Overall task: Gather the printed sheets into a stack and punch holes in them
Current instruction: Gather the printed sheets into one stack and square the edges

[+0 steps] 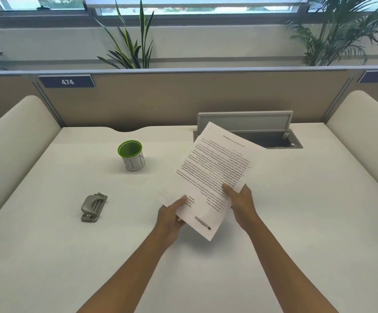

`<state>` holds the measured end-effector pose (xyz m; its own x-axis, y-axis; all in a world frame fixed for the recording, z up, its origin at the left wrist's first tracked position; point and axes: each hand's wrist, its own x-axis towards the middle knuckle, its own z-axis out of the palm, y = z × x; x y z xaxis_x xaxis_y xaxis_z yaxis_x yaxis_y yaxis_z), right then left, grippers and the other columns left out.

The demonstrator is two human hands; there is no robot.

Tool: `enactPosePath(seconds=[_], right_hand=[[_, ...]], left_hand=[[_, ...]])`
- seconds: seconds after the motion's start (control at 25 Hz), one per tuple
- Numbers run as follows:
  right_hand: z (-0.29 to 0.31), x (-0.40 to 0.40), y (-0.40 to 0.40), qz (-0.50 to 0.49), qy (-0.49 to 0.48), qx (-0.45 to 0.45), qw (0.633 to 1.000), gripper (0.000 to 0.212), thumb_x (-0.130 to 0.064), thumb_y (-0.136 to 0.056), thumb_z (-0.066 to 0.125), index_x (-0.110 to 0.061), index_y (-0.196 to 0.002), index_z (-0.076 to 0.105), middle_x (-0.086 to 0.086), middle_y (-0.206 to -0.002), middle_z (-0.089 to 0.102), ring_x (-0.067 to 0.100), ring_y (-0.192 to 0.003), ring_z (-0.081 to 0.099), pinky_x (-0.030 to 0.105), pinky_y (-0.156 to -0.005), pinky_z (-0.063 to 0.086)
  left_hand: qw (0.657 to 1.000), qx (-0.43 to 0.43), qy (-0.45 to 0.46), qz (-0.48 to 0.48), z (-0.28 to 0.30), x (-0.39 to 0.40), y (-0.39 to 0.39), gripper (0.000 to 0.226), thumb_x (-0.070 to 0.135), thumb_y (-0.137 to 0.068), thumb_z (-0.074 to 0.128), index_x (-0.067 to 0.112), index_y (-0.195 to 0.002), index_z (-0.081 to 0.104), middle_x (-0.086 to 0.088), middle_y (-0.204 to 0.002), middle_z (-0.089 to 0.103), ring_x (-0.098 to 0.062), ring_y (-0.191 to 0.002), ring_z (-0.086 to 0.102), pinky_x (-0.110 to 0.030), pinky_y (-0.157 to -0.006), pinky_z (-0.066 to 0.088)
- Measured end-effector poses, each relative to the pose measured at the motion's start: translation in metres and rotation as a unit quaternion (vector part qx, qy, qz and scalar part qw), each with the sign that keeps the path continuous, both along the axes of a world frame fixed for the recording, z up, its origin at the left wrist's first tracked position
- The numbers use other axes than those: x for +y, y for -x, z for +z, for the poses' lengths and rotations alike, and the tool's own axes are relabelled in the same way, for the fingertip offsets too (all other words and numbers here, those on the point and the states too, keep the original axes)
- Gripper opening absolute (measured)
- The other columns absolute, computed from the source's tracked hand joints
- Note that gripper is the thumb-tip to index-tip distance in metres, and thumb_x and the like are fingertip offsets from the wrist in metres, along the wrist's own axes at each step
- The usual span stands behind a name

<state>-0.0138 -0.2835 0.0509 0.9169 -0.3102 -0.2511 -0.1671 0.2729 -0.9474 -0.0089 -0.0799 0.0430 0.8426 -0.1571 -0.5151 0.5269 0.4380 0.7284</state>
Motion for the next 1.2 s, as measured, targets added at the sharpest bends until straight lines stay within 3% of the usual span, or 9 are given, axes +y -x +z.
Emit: enactPosePath(seconds=[0.12, 0.24, 0.4, 0.6, 0.76, 1.04, 1.2], right_hand=[[0.002, -0.024, 0.004, 0.044, 0.049, 0.002, 0.998, 0.039, -0.01, -0.097, 0.064, -0.012, -0.136, 0.06, 0.004, -0.129, 0.071, 0.026, -0.118, 0.068, 0.054, -0.104, 0.052], [0.006, -0.033, 0.004, 0.098, 0.079, 0.011, 0.992, 0.038, -0.012, -0.096, 0.065, -0.014, -0.134, 0.062, 0.002, -0.127, 0.073, 0.023, -0.113, 0.071, 0.051, -0.102, 0.054], [0.008, -0.022, 0.001, 0.153, 0.128, -0.002, 0.98, 0.032, -0.021, -0.097, 0.065, -0.019, -0.129, 0.066, -0.004, -0.12, 0.076, 0.018, -0.107, 0.074, 0.042, -0.093, 0.059], [0.009, -0.01, -0.003, 0.09, 0.18, -0.04, 0.979, 0.026, -0.024, -0.1, 0.06, -0.017, -0.124, 0.066, -0.001, -0.117, 0.075, 0.022, -0.105, 0.074, 0.042, -0.088, 0.061], [0.012, -0.008, -0.006, 0.04, 0.208, -0.081, 0.974, 0.024, -0.022, -0.102, 0.058, -0.011, -0.121, 0.068, 0.006, -0.112, 0.075, 0.024, -0.099, 0.072, 0.04, -0.082, 0.061], [-0.01, -0.007, 0.002, 0.062, 0.219, -0.072, 0.971, 0.027, -0.024, -0.102, 0.056, -0.006, -0.119, 0.068, 0.01, -0.112, 0.075, 0.029, -0.103, 0.071, 0.043, -0.087, 0.06], [-0.018, -0.007, 0.007, 0.068, 0.204, -0.068, 0.974, 0.026, -0.024, -0.102, 0.058, -0.008, -0.118, 0.07, 0.005, -0.109, 0.077, 0.022, -0.102, 0.073, 0.033, -0.085, 0.06]], left_hand=[[0.998, 0.017, -0.018, -0.061, 0.012, 0.036, -0.022, 0.05, 0.045, -0.093, 0.06, 0.012, -0.13, 0.066, -0.007, -0.12, 0.074, -0.024, -0.1, 0.069, -0.036, -0.076, 0.055], [0.986, 0.005, -0.051, -0.16, 0.022, 0.053, -0.04, 0.056, 0.059, -0.089, 0.057, 0.016, -0.121, 0.071, -0.003, -0.111, 0.075, -0.023, -0.092, 0.068, -0.035, -0.076, 0.049], [0.969, -0.051, -0.079, -0.23, 0.03, 0.032, -0.048, 0.046, 0.043, -0.092, 0.065, 0.018, -0.13, 0.067, -0.008, -0.125, 0.074, -0.029, -0.115, 0.07, -0.044, -0.099, 0.053], [0.974, -0.12, -0.115, -0.151, 0.027, 0.012, -0.049, 0.034, 0.021, -0.086, 0.078, 0.013, -0.119, 0.073, -0.01, -0.115, 0.078, -0.029, -0.101, 0.076, -0.04, -0.081, 0.062], [0.962, -0.199, -0.151, -0.112, 0.028, 0.006, -0.047, 0.016, 0.017, -0.084, 0.079, 0.027, -0.097, 0.082, -0.001, -0.104, 0.081, -0.015, -0.091, 0.077, -0.023, -0.072, 0.059], [0.961, -0.188, -0.176, -0.098, 0.007, 0.007, -0.037, 0.024, 0.015, -0.084, 0.081, 0.022, -0.107, 0.076, -0.002, -0.109, 0.08, -0.024, -0.107, 0.072, -0.026, -0.084, 0.057], [0.957, -0.187, -0.192, -0.111, 0.0, 0.007, -0.033, 0.024, 0.019, -0.085, 0.081, 0.024, -0.108, 0.076, 0.0, -0.11, 0.079, -0.021, -0.109, 0.07, -0.035, -0.096, 0.055]])
